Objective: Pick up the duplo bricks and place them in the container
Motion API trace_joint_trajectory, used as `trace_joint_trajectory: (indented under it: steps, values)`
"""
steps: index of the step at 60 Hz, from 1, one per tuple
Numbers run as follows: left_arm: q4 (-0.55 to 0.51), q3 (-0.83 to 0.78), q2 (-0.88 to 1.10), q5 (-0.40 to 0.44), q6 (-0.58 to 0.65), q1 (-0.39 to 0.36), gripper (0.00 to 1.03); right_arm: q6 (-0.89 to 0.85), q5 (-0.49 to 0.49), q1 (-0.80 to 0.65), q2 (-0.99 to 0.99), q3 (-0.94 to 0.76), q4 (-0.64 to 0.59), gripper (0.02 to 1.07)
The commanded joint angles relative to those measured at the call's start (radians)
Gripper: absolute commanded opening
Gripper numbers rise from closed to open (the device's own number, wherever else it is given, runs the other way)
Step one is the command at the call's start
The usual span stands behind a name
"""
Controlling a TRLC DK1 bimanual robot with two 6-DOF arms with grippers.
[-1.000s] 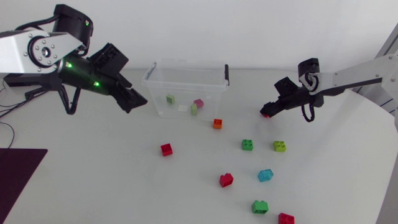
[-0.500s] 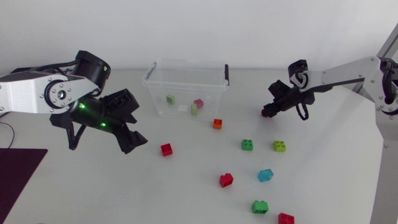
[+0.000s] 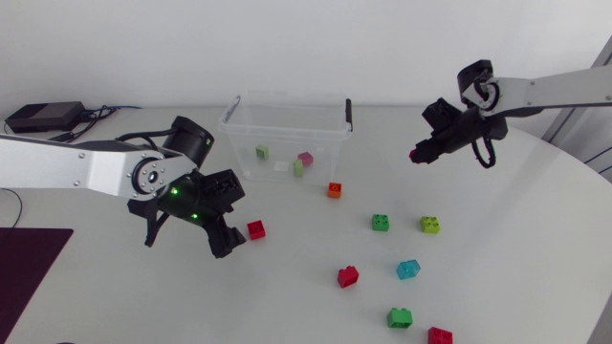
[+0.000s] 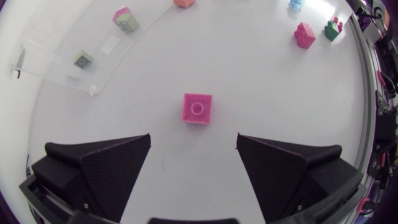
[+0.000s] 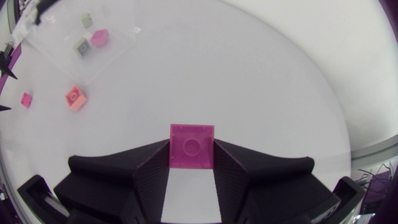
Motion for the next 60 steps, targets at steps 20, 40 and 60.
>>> trace_joint_trajectory:
  steps: [20, 40, 60]
  values:
    - [0.067, 0.058, 0.163, 0.061, 0.048, -0.006, 0.97, 0.064, -0.004, 0.183, -0.325, -0.072, -0.096, 0.24]
    - [0.093, 0.12, 0.256, 0.081, 0.042, -0.015, 0.96, 0.133, 0.0, 0.311, -0.32, 0.031, -0.104, 0.24]
    - [0.096, 0.111, 0.272, 0.081, 0.045, -0.026, 0.37, 0.171, 0.016, 0.406, -0.176, 0.201, -0.106, 0.24]
